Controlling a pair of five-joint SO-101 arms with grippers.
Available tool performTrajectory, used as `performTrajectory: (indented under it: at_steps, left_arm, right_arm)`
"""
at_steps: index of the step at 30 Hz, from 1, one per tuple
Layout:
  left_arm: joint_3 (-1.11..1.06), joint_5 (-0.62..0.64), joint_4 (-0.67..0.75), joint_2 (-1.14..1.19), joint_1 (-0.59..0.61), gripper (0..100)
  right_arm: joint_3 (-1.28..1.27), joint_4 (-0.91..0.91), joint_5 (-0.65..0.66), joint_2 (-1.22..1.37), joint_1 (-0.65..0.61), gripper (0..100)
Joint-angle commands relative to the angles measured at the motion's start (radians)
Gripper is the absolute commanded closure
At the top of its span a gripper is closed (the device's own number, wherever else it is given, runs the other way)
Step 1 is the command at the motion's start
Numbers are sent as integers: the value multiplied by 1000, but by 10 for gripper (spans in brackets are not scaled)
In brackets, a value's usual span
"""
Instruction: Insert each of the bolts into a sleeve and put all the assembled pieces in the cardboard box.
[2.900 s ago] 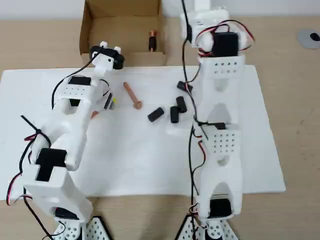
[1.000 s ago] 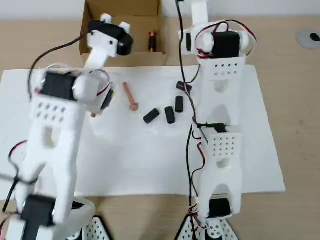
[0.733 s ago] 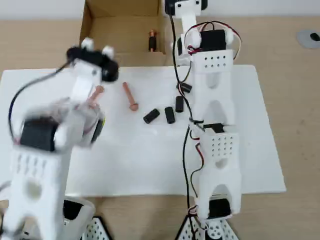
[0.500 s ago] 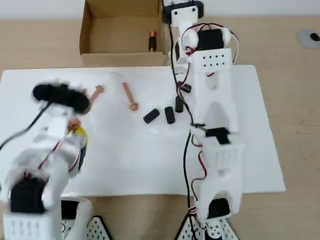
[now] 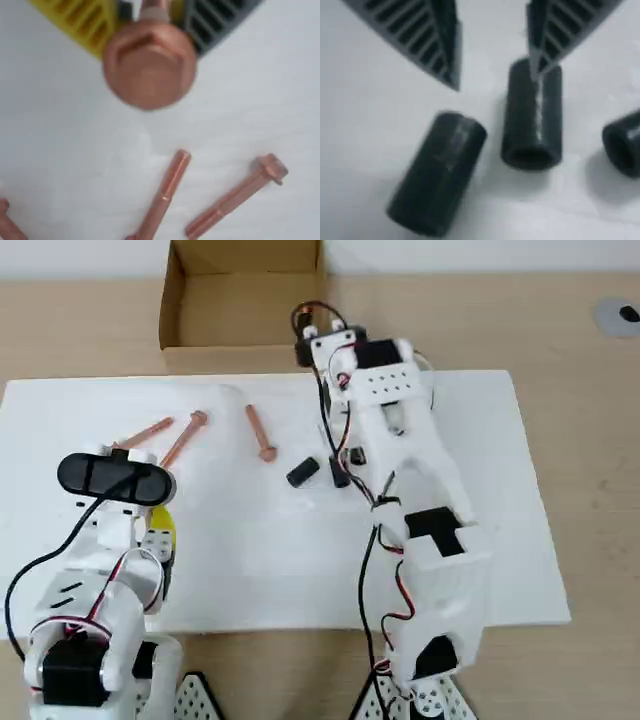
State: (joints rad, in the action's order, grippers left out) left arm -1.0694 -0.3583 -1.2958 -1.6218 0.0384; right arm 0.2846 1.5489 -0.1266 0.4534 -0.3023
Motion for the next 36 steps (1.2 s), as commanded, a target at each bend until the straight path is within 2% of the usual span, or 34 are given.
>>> performTrajectory:
  at_steps: [1, 10, 16, 27, 29, 32, 36]
  left_arm:
    - [-8, 8, 43, -10, 11, 988]
    - [-12, 3, 44, -5, 8, 988]
    - [-12, 3, 43, -5, -49, 988]
    - [-12, 2, 41, -4, -48, 988]
    - [-12, 2, 41, -4, -48, 988]
    - [-12, 2, 41, -4, -48, 988]
    - [-6, 2, 41, -4, -46, 988]
  right_arm:
    - [-48, -78, 2, -71, -21, 868]
    - [-147, -153, 2, -70, -54, 868]
    - [-179, -173, 5, -70, -71, 868]
    - [-291, -273, 38, -68, -70, 869]
    - [-289, -273, 38, -71, -70, 892]
    - [-280, -272, 34, -76, -70, 992]
    - [-232, -265, 31, -77, -42, 988]
